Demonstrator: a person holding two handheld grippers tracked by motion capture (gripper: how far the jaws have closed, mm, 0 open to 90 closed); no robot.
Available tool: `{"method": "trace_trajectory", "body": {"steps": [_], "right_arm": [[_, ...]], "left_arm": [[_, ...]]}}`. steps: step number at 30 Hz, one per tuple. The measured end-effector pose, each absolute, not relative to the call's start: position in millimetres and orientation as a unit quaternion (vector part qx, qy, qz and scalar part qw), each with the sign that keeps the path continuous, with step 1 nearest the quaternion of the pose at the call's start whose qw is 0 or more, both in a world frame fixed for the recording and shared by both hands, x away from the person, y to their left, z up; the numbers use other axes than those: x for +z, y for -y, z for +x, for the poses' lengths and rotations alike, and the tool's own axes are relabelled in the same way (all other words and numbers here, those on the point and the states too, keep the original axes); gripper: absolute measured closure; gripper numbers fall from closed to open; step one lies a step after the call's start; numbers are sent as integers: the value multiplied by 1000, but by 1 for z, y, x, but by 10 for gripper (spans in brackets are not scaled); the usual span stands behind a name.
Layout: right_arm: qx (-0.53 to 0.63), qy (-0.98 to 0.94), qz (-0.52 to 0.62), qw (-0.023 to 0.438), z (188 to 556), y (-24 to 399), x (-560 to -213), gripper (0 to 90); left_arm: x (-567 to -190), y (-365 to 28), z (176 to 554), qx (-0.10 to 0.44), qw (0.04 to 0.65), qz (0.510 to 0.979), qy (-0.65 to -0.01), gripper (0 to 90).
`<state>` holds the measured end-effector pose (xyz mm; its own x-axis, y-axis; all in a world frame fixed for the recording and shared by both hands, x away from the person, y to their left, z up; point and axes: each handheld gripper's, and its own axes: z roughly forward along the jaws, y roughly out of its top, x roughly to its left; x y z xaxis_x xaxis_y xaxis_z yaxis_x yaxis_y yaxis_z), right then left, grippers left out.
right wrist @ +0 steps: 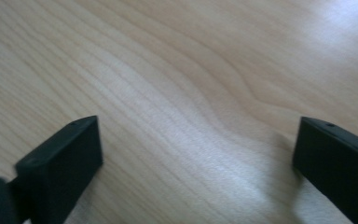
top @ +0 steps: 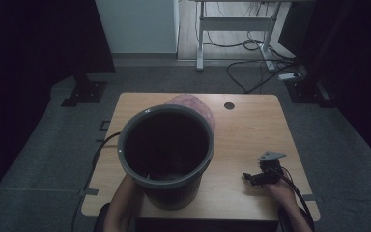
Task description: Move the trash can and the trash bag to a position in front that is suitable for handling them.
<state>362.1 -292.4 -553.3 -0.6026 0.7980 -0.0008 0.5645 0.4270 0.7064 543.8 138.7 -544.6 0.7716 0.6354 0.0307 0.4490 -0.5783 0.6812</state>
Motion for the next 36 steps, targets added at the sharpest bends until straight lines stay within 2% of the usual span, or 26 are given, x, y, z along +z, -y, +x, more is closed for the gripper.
{"method": "trace_trajectory", "body": {"steps": [8, 18, 19, 26, 36], "right_arm": [[370, -808, 417, 191, 390, 283, -525, 24], [388, -807, 396, 203, 451, 234, -506, 36], [386, -808, 396, 204, 467, 224, -505, 37], [375, -807, 406, 205, 504, 201, -505, 53], [369, -804, 414, 214, 547, 179, -503, 64]], "left_arm": [[-507, -161, 538, 147, 378, 861, -307, 0], [-471, -208, 516, 201, 393, 829, -344, 0], [-469, -216, 511, 206, 391, 826, -350, 0], [-479, -254, 470, 227, 363, 814, -392, 0], [-512, -277, 417, 230, 341, 799, -438, 0]]}}
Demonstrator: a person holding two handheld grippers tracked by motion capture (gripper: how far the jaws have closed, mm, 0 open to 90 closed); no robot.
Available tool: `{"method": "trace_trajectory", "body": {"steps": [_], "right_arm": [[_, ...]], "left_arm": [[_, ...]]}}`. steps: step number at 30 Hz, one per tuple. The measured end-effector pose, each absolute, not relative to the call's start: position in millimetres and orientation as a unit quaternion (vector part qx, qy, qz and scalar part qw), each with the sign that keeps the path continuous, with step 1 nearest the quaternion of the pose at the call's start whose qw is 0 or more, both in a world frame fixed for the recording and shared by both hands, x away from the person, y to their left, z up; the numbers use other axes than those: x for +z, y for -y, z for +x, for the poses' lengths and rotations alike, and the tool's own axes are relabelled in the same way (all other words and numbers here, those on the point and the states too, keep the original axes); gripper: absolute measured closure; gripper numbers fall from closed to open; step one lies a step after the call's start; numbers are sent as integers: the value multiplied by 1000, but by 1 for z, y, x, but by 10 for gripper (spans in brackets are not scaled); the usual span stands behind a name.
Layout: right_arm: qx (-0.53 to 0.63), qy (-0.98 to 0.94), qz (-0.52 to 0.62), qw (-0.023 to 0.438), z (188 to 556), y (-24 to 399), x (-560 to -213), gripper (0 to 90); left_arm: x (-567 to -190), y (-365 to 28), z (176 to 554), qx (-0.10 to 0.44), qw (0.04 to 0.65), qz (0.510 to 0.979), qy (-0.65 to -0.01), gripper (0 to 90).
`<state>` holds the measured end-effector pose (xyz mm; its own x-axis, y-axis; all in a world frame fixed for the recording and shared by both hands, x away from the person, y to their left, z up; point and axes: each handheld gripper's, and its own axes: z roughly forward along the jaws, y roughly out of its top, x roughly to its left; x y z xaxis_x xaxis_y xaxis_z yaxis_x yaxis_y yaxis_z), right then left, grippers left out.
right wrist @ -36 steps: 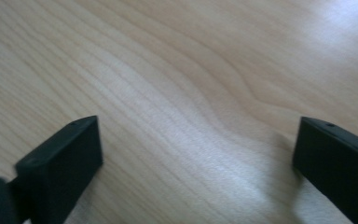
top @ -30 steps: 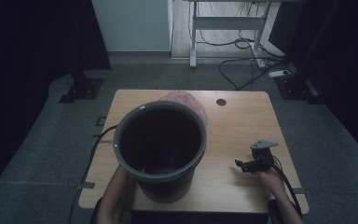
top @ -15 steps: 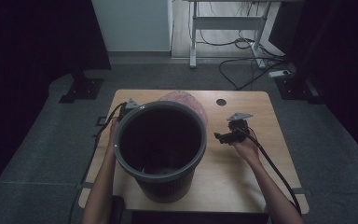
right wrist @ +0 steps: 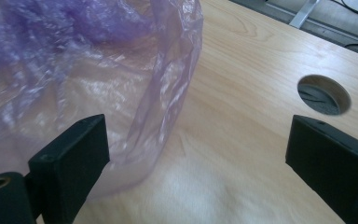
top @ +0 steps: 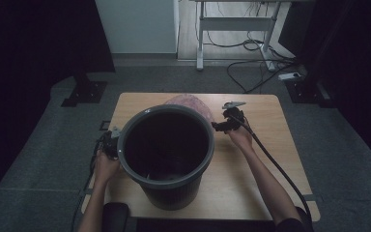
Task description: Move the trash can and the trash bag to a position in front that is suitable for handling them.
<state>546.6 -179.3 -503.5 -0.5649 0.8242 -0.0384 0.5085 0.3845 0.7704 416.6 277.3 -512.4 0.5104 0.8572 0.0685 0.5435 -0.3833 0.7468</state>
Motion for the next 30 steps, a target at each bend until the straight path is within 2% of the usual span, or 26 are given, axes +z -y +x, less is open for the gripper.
{"method": "trace_trajectory", "body": {"steps": [8, 9, 12, 15, 22, 30], "right_arm": [[362, -809, 411, 215, 565, 162, -517, 80], [348, -815, 410, 214, 567, 160, -524, 80], [326, -824, 414, 210, 569, 160, -535, 79], [311, -828, 421, 200, 570, 163, -545, 72], [319, -820, 433, 194, 556, 176, -549, 73], [313, -813, 453, 191, 523, 211, -549, 73]], "left_arm": [[-542, -285, 394, 216, 329, 796, -460, 0], [-548, -287, 393, 200, 319, 801, -465, 0], [-547, -289, 391, 212, 329, 794, -466, 0], [-549, -288, 393, 198, 319, 800, -468, 0], [-548, -288, 393, 197, 319, 800, -469, 0], [-549, -288, 392, 198, 319, 799, -470, 0]]}}
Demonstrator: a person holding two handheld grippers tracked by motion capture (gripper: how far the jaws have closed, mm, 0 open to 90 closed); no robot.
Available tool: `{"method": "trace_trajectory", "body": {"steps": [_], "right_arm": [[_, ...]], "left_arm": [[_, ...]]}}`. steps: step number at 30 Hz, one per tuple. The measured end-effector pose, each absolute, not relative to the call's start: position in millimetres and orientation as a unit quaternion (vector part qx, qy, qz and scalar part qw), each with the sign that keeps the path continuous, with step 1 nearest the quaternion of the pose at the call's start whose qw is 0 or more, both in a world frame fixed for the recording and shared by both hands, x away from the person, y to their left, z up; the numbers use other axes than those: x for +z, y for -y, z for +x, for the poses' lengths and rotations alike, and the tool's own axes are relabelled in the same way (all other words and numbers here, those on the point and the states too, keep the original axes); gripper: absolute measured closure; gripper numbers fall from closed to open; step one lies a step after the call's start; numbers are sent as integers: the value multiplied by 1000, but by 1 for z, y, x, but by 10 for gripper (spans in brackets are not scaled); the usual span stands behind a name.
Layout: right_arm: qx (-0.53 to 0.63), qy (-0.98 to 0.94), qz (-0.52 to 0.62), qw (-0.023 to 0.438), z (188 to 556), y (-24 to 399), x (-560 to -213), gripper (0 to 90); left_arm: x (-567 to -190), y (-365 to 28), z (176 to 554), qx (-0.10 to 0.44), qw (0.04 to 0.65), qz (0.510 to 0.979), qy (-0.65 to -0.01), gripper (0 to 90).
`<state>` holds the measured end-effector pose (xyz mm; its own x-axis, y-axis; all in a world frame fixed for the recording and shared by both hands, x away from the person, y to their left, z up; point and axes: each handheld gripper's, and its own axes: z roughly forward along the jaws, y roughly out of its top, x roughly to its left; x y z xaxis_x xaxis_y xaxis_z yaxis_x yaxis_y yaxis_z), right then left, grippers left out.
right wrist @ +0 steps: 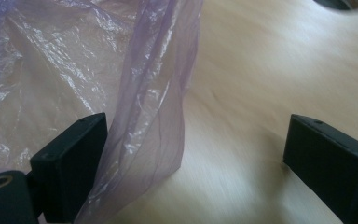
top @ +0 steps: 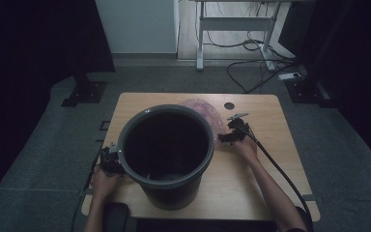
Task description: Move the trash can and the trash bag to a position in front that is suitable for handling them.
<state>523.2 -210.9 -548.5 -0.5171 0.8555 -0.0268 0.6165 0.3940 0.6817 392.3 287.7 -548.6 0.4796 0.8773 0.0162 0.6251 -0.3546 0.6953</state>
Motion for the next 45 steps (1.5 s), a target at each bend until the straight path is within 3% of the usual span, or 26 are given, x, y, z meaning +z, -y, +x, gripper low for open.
{"method": "trace_trajectory", "body": {"steps": [28, 33, 39, 45], "right_arm": [[288, -766, 537, 204, 345, 364, -548, 96], [293, -766, 531, 212, 333, 372, -541, 62], [312, -766, 505, 247, 330, 363, -490, 59], [339, -794, 457, 214, 364, 317, -470, 118]], "left_arm": [[-549, -284, 391, 197, 318, 801, -468, 0], [-549, -283, 391, 197, 319, 800, -469, 0], [-549, -283, 391, 197, 319, 800, -469, 0], [-549, -283, 390, 197, 319, 800, -469, 0]]}}
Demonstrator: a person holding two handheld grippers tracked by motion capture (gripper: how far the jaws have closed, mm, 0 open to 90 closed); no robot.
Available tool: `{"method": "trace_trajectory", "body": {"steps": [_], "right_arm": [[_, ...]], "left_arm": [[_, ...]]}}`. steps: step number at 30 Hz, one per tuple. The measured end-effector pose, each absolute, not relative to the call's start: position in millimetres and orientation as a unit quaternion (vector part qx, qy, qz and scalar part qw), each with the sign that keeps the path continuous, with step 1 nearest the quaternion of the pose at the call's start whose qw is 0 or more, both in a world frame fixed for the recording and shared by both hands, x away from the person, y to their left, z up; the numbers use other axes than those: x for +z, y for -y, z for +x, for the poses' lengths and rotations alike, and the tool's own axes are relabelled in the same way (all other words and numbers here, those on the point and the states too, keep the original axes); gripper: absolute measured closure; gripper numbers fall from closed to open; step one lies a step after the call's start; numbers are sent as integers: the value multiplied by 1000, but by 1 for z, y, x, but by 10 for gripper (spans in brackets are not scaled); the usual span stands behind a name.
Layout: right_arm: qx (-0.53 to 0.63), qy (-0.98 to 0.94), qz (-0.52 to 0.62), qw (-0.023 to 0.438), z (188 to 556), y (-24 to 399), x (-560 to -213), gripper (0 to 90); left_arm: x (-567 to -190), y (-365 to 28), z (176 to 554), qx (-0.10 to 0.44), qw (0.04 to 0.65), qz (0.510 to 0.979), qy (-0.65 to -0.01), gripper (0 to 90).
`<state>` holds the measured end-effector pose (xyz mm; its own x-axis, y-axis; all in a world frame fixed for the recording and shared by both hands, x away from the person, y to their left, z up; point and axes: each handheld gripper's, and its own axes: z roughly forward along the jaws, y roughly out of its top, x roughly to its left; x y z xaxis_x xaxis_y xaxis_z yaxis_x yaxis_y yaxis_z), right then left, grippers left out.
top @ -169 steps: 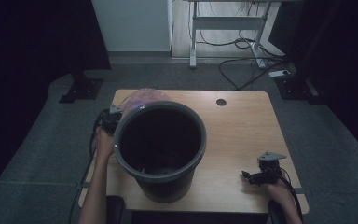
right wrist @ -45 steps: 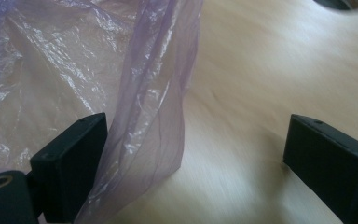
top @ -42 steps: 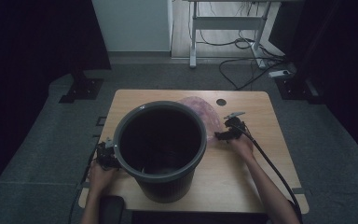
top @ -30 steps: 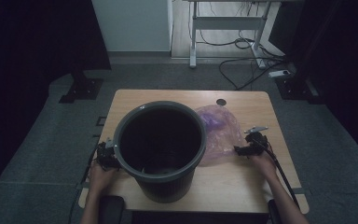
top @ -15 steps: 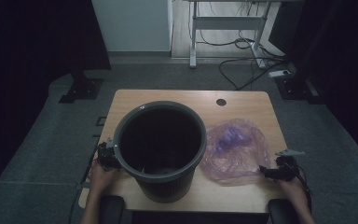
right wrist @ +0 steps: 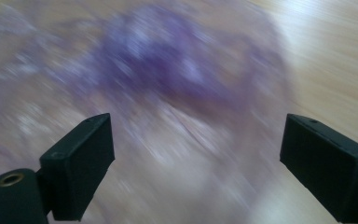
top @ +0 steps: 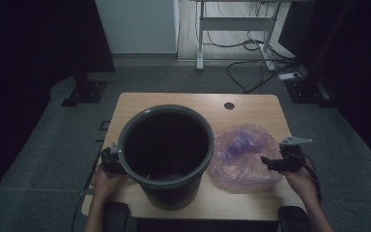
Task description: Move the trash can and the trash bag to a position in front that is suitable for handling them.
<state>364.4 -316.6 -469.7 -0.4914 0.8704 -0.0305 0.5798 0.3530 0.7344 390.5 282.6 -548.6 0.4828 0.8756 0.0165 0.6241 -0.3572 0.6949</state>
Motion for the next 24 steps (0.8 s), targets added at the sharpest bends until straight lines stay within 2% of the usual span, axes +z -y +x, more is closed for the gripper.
{"method": "trace_trajectory", "body": {"steps": [6, 12, 18, 24], "right_arm": [[304, -838, 417, 174, 406, 271, -499, 117], [258, -857, 425, 139, 424, 263, -532, 122], [261, -845, 446, 137, 415, 283, -539, 112], [259, -819, 489, 152, 383, 318, -540, 114]], "left_arm": [[-549, -282, 390, 197, 319, 800, -469, 0], [-549, -282, 390, 197, 319, 799, -469, 0], [-549, -282, 390, 198, 318, 799, -470, 0], [-549, -282, 390, 198, 318, 799, -470, 0]]}}
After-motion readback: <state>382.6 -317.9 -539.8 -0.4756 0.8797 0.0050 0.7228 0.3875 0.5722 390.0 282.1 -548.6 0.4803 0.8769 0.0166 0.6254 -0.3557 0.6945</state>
